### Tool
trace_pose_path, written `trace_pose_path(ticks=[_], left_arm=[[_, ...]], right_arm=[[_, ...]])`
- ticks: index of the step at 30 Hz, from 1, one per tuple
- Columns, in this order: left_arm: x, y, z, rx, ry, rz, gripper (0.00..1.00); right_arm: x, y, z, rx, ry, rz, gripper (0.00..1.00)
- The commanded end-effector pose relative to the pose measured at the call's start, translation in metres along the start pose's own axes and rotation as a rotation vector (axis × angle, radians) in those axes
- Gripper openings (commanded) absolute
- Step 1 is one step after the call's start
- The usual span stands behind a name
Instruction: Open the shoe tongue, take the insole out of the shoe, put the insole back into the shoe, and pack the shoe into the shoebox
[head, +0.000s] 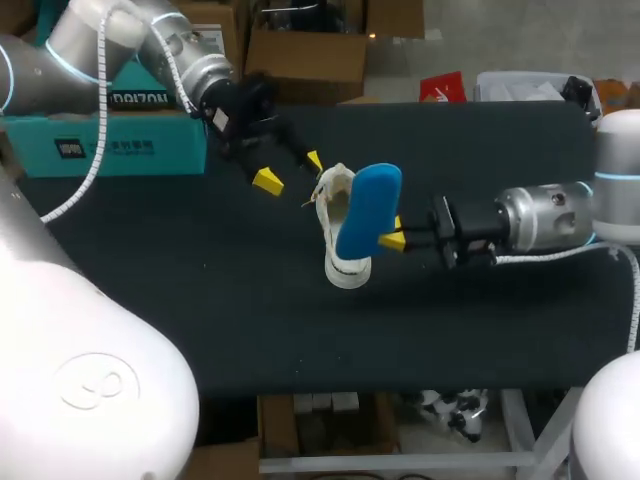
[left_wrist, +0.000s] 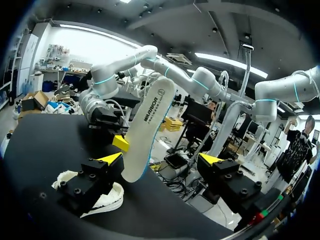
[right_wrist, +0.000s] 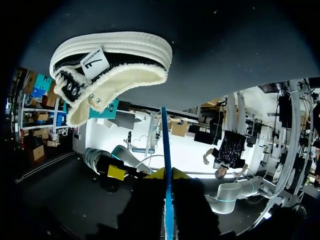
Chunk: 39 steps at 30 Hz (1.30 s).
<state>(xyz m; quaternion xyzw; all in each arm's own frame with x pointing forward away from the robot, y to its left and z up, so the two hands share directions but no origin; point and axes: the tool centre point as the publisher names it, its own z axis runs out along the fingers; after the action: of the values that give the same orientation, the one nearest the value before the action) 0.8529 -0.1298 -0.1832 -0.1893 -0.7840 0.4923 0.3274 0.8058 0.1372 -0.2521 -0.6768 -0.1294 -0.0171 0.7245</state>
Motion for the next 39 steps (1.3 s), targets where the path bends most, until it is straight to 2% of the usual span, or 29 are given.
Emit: trace_pose_path(ticks=[1, 4, 7, 19, 20, 21, 22, 24, 25, 28, 32, 39], left_arm=[[-0.006, 0.001, -0.005, -0.002, 0.163, 0.014, 1.0], [-0.008, 0.0, -0.01, 0.043, 0.148, 0.052, 1.0], [-0.008, 0.0, -0.01, 0.043, 0.148, 0.052, 1.0], [-0.008, 0.0, -0.01, 0.043, 0.148, 0.052, 1.0], [-0.013, 0.0, -0.011, 0.042, 0.126, 0.07, 1.0], [-0.019, 0.001, -0.01, -0.023, 0.097, 0.112, 1.0], [-0.023, 0.003, -0.01, -0.037, 0.128, 0.148, 1.0], [-0.031, 0.005, -0.012, -0.071, 0.116, 0.19, 1.0], [-0.034, 0.006, -0.012, -0.087, 0.136, 0.251, 1.0], [-0.039, 0.004, -0.017, -0.087, 0.139, 0.321, 1.0], [-0.04, 0.001, -0.018, -0.097, 0.181, 0.353, 1.0], [-0.042, 0.002, -0.013, -0.113, 0.235, 0.355, 1.0]], right_arm=[[-0.002, -0.001, 0.002, 0.003, -0.008, -0.014, 0.0], [-0.007, -0.003, 0.004, -0.003, -0.007, -0.071, 0.0], [-0.009, -0.005, 0.004, -0.026, 0.002, -0.13, 0.0], [-0.009, -0.005, 0.004, -0.026, 0.002, -0.13, 0.0], [-0.009, -0.006, 0.005, -0.01, -0.017, -0.139, 0.0], [-0.009, -0.007, 0.006, -0.007, -0.035, -0.145, 0.0], [-0.011, -0.007, 0.007, 0.001, -0.052, -0.143, 0.0], [-0.014, -0.007, 0.007, 0.012, -0.062, -0.147, 0.0], [-0.016, -0.006, 0.007, 0.017, -0.069, -0.134, 0.0], [-0.021, -0.006, 0.009, 0.034, -0.095, -0.126, 0.0], [-0.026, -0.002, 0.014, 0.038, -0.112, -0.091, 0.0], [-0.035, -0.005, 0.017, 0.03, -0.149, -0.107, 0.0]])
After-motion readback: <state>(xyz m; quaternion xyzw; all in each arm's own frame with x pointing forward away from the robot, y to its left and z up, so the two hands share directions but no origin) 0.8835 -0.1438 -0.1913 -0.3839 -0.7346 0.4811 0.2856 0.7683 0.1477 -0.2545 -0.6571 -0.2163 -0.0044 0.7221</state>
